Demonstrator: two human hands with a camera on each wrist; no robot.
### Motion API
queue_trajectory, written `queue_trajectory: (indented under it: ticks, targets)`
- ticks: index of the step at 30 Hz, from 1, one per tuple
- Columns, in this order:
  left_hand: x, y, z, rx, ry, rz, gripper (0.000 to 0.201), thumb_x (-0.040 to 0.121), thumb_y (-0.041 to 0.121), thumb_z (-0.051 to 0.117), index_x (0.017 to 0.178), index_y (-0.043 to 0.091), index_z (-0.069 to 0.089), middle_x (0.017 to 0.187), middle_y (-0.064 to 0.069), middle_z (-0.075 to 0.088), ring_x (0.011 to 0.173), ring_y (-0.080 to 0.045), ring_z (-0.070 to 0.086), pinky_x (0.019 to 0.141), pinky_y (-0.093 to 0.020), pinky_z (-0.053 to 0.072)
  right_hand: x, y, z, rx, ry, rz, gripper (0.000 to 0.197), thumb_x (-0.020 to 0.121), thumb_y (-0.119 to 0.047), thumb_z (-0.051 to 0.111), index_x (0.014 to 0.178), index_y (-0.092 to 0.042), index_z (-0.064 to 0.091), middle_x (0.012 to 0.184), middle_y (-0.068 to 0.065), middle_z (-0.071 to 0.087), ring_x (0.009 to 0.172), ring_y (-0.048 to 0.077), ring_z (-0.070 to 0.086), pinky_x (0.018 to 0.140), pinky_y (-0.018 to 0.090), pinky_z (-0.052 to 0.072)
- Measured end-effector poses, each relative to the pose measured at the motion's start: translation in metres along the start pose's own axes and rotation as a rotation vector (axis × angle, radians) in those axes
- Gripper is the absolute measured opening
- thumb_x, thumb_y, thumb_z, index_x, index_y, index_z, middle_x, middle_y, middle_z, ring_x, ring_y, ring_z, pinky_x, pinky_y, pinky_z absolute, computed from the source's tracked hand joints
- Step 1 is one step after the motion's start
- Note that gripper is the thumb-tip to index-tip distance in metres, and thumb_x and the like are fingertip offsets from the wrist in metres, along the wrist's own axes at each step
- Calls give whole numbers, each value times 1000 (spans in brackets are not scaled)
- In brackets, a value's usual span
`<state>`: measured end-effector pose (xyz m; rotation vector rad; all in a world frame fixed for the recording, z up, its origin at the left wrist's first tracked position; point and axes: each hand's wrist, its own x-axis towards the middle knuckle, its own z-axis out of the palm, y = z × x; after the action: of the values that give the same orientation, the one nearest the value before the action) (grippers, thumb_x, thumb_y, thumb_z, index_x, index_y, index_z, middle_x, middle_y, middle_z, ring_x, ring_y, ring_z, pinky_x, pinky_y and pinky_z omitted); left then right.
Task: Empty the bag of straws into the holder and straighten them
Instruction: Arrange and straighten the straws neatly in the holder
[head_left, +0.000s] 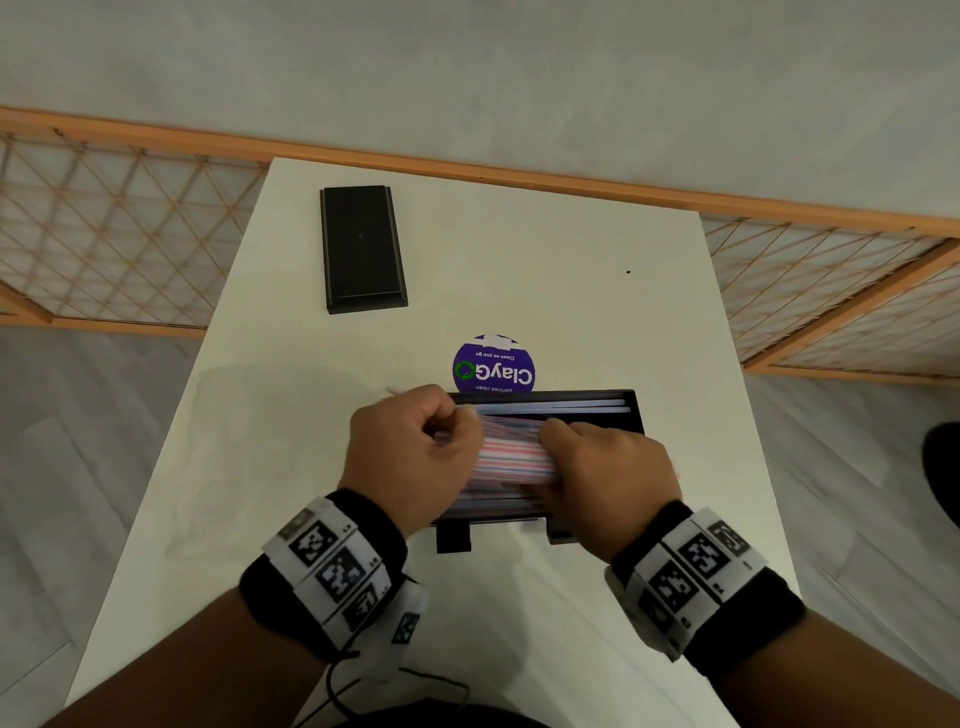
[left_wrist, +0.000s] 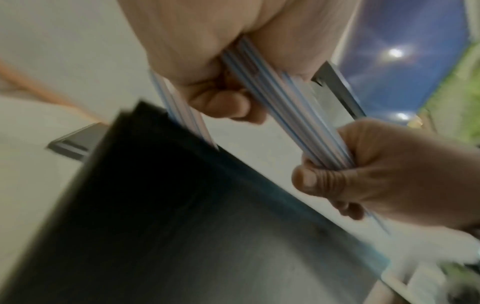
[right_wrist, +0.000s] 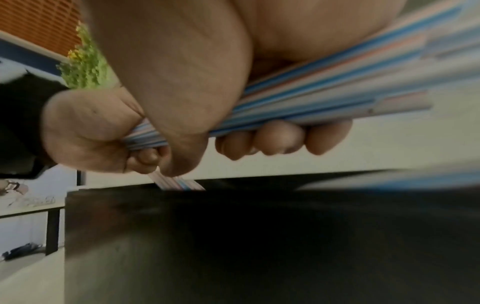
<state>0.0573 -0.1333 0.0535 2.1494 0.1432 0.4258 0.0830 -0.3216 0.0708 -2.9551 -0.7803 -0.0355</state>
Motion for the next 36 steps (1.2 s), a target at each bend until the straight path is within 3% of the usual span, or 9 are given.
queue_trajectory:
  ticks: [3,6,12,16,22,27,32,34,36]
  targets:
    - [-3,-2,8,185,-102,299,24,87,23,56,64,13,52,65,4,51,65,-9,42,64,-24,42,1,6,11,42,1,-75,62,69,-80,50,69,-17,56,57,-2,59,44,26,56,45,25,32]
    - [-1,-3,6,399,-196,394,25,93,28,49,78,11,61,80,-3,60,76,-25,52,68,-43,48,-1,5,14,73,-15,-98,80,69,-91,39,81,-16,62,77,1,59,70,26,54,64,35,45]
    - [-15,11,11,487,-466,394,44,89,50,45,114,16,60,111,0,61,103,-23,54,91,-42,44,-8,14,9,-31,-323,50,124,43,-109,24,124,-20,52,119,-5,56,106,22,49,97,43,42]
    - [-22,-2,21,596,-527,447,43,98,53,36,103,19,62,101,1,63,96,-24,56,95,-44,43,-13,12,19,-81,-333,78,103,50,-98,35,118,-24,57,113,-5,64,102,24,56,91,42,43]
    - [-16,-16,7,530,-523,558,37,96,51,47,81,20,59,83,3,58,84,-22,53,81,-41,47,-33,-4,27,-29,-296,94,78,59,-86,48,99,-20,63,92,0,67,81,28,61,70,43,51]
    - [-16,-14,8,463,-482,585,33,95,47,52,82,17,59,84,1,59,83,-22,53,80,-40,46,-33,-3,25,82,-281,92,82,60,-83,50,109,-19,59,105,0,58,93,26,58,83,42,53]
    - [-1,-6,-7,299,-153,354,31,92,40,51,96,11,60,101,-3,60,94,-20,51,84,-38,40,-42,13,11,134,-218,63,86,68,-90,42,108,-17,60,103,-1,62,95,25,57,93,40,48]
    - [7,-6,-9,190,-26,109,43,93,41,50,117,6,56,119,-8,58,109,-17,49,95,-34,37,-45,12,11,128,-272,32,88,73,-90,32,112,-16,59,106,0,62,98,26,57,101,42,44]
    - [14,-3,-8,71,-48,-213,49,100,42,49,133,6,49,134,-9,54,122,-19,49,100,-30,36,-45,9,14,123,-324,29,89,77,-89,23,113,-16,58,107,0,62,99,26,57,101,43,44]
